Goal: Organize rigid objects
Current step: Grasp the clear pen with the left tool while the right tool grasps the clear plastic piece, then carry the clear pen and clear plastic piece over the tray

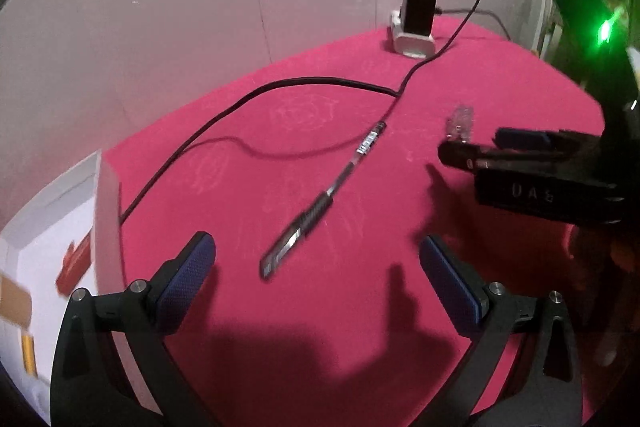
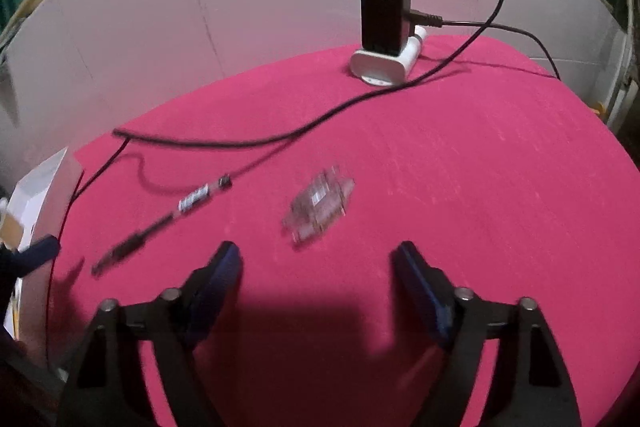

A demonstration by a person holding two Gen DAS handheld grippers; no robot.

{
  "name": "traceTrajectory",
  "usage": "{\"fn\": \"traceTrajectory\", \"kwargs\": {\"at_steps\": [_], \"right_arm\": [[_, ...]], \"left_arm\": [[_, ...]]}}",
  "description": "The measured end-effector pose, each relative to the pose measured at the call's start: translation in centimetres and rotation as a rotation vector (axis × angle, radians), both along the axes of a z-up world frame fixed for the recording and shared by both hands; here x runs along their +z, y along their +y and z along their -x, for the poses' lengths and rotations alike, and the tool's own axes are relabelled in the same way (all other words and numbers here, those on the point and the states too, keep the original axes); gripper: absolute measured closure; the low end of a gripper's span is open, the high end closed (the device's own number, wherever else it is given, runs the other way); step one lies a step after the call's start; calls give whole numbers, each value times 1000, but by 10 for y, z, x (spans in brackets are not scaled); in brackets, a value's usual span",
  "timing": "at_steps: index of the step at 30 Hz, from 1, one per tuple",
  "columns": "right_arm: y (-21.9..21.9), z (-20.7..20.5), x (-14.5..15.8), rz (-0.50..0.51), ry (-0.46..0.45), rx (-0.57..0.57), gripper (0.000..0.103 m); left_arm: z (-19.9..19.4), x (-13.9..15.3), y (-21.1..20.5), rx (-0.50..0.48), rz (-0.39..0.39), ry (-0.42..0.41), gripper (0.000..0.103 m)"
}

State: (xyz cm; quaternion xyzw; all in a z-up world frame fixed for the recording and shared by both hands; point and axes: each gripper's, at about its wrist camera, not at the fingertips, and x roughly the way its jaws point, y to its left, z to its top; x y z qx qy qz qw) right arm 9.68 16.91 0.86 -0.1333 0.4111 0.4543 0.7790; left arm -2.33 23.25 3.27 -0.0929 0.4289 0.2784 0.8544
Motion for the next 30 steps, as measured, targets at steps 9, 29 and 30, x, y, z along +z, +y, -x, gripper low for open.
{"fn": "traceTrajectory", "kwargs": {"at_steps": [9, 29, 30], "right_arm": [[-1, -23, 0, -13, 17, -43, 88], [-136, 5, 22, -277, 199, -10, 88], [-139, 5, 24, -285, 199, -10, 88]], "left_arm": [[-30, -19, 28, -14, 14, 56, 10], [28, 20, -64, -96, 38, -160, 94], [30, 25, -68, -94, 34, -182, 94]]}}
